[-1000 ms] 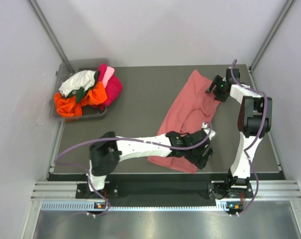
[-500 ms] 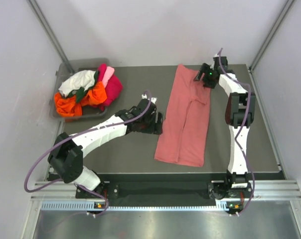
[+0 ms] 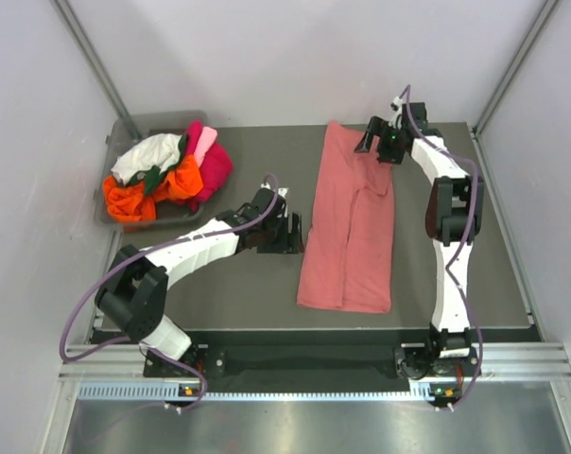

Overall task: Fold and stack the t-shirts
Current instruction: Fold the tshirt

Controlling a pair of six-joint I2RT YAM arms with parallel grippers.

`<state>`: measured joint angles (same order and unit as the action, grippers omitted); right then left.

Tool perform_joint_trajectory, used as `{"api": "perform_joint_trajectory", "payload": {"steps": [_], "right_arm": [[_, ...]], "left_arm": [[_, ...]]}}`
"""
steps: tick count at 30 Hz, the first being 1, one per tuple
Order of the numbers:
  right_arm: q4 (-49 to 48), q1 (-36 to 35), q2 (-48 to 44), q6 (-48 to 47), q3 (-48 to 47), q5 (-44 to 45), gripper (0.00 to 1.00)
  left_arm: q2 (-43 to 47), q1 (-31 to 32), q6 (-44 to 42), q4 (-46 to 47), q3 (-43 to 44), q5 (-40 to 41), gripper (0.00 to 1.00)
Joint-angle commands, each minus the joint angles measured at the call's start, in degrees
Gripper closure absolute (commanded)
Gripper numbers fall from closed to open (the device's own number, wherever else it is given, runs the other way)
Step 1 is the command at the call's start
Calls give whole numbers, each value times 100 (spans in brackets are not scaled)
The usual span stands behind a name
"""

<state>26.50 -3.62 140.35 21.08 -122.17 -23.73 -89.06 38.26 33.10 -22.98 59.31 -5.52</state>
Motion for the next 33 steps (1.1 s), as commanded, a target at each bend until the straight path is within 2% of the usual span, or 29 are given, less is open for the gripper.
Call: {"api": "perform_joint_trajectory", "payload": {"steps": [1, 4, 8, 11, 16, 17, 23, 33], "right_arm": [[91, -43, -1184, -315, 26, 59, 3], [531, -43, -1440, -429, 96, 892, 2], [549, -7, -1993, -526, 658, 1449, 2], [435, 54, -2204, -465, 1133, 1511, 9], [180, 168, -2215, -333, 1766, 1450, 26], [128, 177, -2162, -298, 1793, 1424, 33], [250, 195, -1573, -254, 1442, 1335, 47], [250, 195, -861, -122, 977, 1573, 48]], "left_arm": [[37, 6, 117, 576, -42, -309, 25], [116, 6, 196, 549, -95, -283, 25], [275, 6, 389, 725, -437, -292, 25], [354, 15, 539, 944, -753, -379, 27], [494, 85, 803, 1331, -1290, -459, 30], [512, 94, 881, 1392, -1412, -468, 31], [495, 357, 1040, 1604, -1554, -485, 35], [582, 542, 1286, 1850, -1949, -520, 45]]}}
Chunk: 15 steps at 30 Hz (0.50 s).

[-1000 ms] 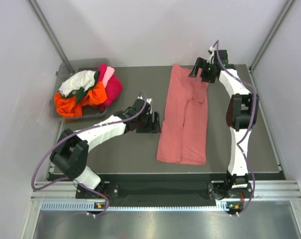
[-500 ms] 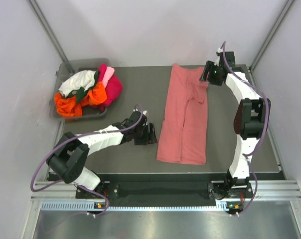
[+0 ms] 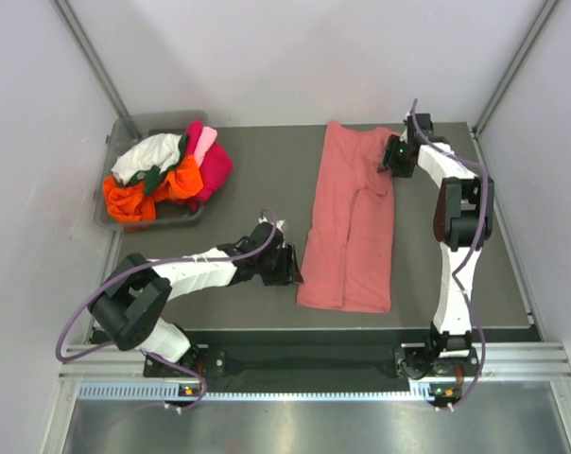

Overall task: Fold and stack the t-shirts
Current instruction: Fold the tshirt

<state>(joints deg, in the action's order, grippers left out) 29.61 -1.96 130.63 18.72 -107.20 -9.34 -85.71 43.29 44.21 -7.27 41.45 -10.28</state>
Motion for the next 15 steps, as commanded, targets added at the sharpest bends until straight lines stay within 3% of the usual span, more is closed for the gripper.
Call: {"api": "perform_joint_trajectory", "payload": {"steps": [1, 9, 15], "right_arm": [[-51, 37, 234, 149, -574, 135, 50], [45, 99, 428, 395, -592, 555, 94], [-252, 108, 60, 439, 56, 653, 94]], "left_arm": [[257, 48, 211, 313, -207, -44, 49], [257, 276, 387, 498, -436, 17, 62], [248, 373, 466, 516, -445, 79, 63]]}}
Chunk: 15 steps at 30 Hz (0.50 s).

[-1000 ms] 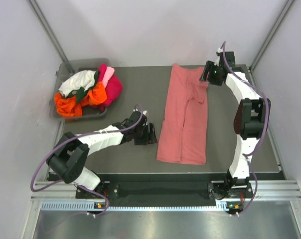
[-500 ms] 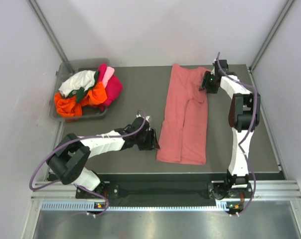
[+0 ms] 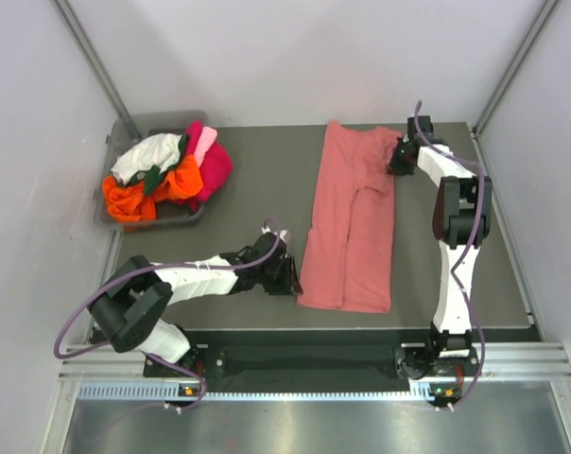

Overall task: Fold and stack the t-shirts
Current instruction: Fold the tshirt

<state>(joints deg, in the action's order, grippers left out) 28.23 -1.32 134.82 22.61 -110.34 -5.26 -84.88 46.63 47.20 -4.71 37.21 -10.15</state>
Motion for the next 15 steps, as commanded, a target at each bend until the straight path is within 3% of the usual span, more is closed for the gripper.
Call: {"api": "perform_joint_trajectory", "payload": {"steps": [1, 10, 12, 13, 14, 15], "right_arm": [[-159, 44, -473, 50, 469, 244, 94], [-292, 88, -914, 33, 1155, 473, 95], [-300, 88, -1028, 15, 1234, 490, 90], [-309, 88, -1072, 7, 1261, 491, 83], [-327, 88, -1116, -2, 1322, 491, 49], [-344, 88, -1186, -37, 1349, 491, 36]], "left_arm": [[165, 39, 167, 260, -12, 57, 63], [191, 92, 211, 207, -39, 84, 74], [209, 100, 219, 199, -47, 92, 78], [209, 100, 219, 190, -47, 84, 80], [235, 109, 219, 190, -39, 101, 80], [244, 118, 219, 190, -56, 110, 80]]}}
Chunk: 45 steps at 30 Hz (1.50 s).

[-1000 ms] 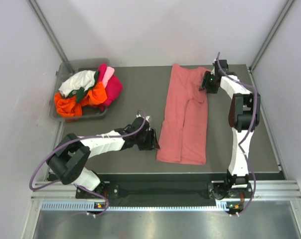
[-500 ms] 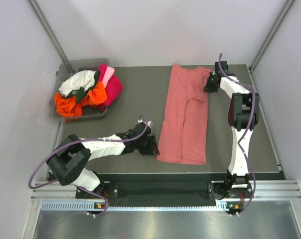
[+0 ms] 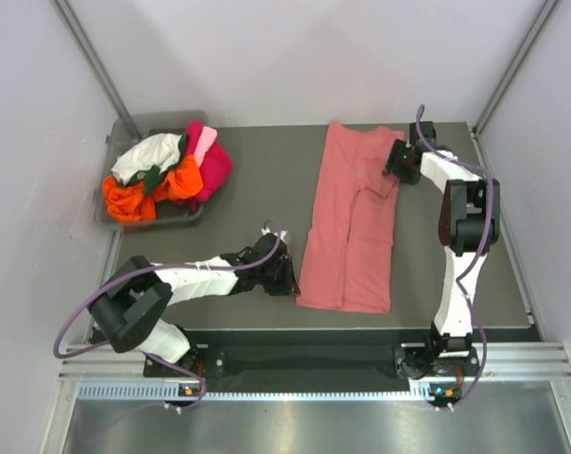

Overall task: Fold and stack the t-shirts
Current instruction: Fold the tshirt

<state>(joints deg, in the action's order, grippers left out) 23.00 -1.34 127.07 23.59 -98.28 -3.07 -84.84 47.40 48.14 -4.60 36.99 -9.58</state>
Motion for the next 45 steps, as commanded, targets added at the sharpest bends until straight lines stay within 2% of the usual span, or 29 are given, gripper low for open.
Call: {"api": "perform_joint_trajectory", "payload": {"steps": [1, 3, 7, 9, 14, 17, 19, 20, 25, 28, 36, 37, 38, 39, 40, 43, 45], "right_arm": [[152, 82, -428, -145, 177, 272, 30], [160, 90, -437, -162, 178, 272, 30], [152, 90, -349, -153, 186, 149, 38], [134, 90, -253, -145, 169, 52, 39], [116, 99, 28, -92, 64, -88, 50], [134, 91, 239, -57, -94, -141, 55], [152, 99, 380, -30, -226, -185, 58], [160, 99, 424, -13, -270, -211, 58], [292, 99, 732, 14, -656, -317, 69], [336, 90, 828, 22, -797, -431, 73], [556, -103, 1039, -48, -1193, -545, 74], [556, -103, 1048, -48, -1202, -545, 74], [573, -103, 1048, -57, -1211, -537, 75], [574, -112, 1057, -57, -1211, -537, 75], [565, -112, 1057, -65, -1202, -528, 75], [565, -103, 1048, -92, -1202, -502, 75], [565, -94, 1057, -101, -1202, -510, 74]], "left_arm": [[248, 42, 134, 161, -43, 62, 80], [275, 50, 143, 152, -60, 62, 81], [301, 50, 152, 135, -69, 53, 82], [327, 50, 169, 126, -61, 44, 82], [371, 59, 196, 161, -113, 36, 82], [354, 77, 222, 214, -140, 0, 88], [336, 120, 283, 266, -175, 0, 97], [319, 147, 318, 336, -184, 0, 99], [353, 392, 626, 599, -333, 220, 100], [424, 594, 854, 732, -438, 448, 100], [564, 955, 1268, 909, -632, 843, 100], [704, 973, 1277, 874, -658, 905, 98], [810, 982, 1294, 830, -693, 897, 86], [924, 973, 1286, 664, -737, 1210, 64], [1160, 973, 1260, 540, -729, 1309, 57], [1617, 947, 1119, -134, -553, 1642, 39], [1794, 851, 987, -374, -378, 1714, 36]]}}
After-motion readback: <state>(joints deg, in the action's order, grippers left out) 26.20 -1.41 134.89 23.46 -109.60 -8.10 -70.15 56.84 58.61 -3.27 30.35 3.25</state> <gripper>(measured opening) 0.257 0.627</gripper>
